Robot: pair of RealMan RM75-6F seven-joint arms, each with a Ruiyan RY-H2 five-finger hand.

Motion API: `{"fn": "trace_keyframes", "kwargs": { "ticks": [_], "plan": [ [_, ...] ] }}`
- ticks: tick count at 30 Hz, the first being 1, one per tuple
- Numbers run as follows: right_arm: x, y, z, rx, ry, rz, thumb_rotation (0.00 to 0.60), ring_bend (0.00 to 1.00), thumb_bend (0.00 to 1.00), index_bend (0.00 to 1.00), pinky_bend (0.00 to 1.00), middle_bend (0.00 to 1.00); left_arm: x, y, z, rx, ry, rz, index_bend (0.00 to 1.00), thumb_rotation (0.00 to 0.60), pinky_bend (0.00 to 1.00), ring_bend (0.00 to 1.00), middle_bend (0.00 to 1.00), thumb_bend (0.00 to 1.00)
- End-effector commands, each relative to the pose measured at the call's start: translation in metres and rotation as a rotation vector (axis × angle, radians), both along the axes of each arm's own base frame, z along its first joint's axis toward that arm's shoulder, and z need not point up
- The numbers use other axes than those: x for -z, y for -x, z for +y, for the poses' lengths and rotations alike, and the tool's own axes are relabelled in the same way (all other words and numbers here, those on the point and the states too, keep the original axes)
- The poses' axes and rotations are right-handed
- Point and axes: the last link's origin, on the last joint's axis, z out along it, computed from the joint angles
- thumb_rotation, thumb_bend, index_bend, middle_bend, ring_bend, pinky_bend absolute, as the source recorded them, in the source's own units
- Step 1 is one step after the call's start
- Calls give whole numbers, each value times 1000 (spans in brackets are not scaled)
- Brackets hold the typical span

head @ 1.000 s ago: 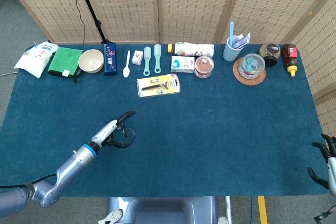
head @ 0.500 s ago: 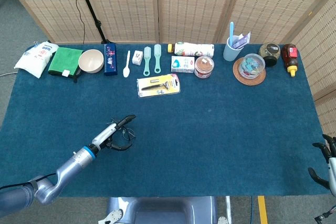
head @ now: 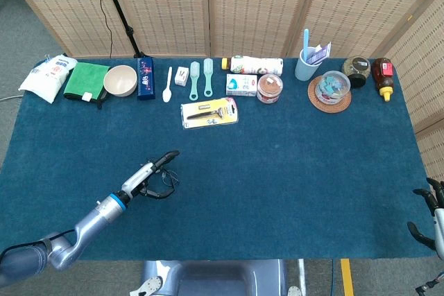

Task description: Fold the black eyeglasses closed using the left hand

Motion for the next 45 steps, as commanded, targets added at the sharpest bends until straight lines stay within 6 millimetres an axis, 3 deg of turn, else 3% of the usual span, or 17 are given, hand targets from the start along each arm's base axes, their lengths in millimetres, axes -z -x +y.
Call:
{"fn": "trace_keyframes", "kwargs": {
  "ticks": [1,7,14,21,25,32,45],
  "plan": [
    [0,0,0,-2,0,-1,600,114,273,267,273,136,-11,-4,4,25,-37,-5,76,600,0,0,0,310],
    [1,0,-4,-12,-5,-4,600,113,272,267,273,136,-47,-4,4,79,-143,39,84,600,0,0,0,309],
    [5,0,-12,-26,-21,-9,600,113,272,267,273,136,-93,22,-11,135,-346,320,91,600,0,0,0,310],
    [13,-1,-22,-44,-45,-12,600,113,272,267,268,136,-143,46,-37,68,-502,564,91,600,0,0,0,309],
    [19,-3,-31,-64,-62,-15,600,113,272,267,263,136,-177,61,-66,-45,-555,724,96,600,0,0,0,310],
    [26,-5,-38,-84,-78,0,600,113,273,271,253,136,-201,75,-100,-128,-571,948,100,600,0,0,0,309],
    [32,-6,-43,-107,-84,-8,600,113,273,272,253,136,-217,73,-129,-167,-675,1009,101,600,0,0,0,310]
  ]
}}
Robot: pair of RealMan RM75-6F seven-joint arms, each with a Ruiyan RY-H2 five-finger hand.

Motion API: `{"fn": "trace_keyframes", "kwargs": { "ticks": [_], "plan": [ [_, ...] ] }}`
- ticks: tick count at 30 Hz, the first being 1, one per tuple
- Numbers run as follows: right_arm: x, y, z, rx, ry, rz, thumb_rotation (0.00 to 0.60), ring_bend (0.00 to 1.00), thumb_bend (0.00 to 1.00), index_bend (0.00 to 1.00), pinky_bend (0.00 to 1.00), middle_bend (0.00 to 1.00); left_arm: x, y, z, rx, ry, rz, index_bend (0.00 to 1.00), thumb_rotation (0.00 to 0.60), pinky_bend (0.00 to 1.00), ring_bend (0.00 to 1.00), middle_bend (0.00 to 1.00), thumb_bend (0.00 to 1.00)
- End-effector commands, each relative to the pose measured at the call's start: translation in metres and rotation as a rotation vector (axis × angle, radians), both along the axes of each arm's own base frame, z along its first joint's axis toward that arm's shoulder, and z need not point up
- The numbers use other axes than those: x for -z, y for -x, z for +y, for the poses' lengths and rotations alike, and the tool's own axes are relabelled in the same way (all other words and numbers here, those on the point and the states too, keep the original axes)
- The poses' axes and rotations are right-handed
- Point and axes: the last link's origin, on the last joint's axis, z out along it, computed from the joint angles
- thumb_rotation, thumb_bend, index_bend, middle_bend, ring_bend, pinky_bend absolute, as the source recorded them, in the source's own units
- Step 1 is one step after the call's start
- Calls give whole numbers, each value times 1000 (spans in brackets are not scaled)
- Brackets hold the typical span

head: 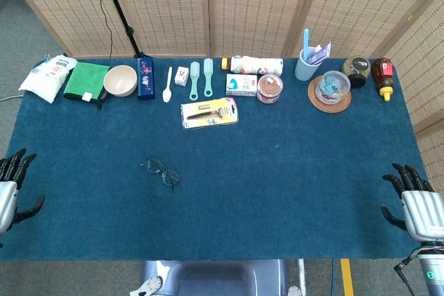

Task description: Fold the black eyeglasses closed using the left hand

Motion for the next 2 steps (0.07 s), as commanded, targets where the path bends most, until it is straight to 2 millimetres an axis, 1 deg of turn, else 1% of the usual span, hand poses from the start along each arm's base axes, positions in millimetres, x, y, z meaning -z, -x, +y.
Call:
{"fn": "trace_keyframes", "kwargs": {
  "ticks": [1,2],
  "plan": [
    [0,0,0,-2,-2,-1,600,113,273,272,253,136,-2,-4,-2,23,-31,2,101,600,0,0,0,310],
    [0,0,0,-3,-2,-1,600,113,272,272,253,136,-2,-4,-2,29,-40,-1,101,600,0,0,0,310]
  ]
}}
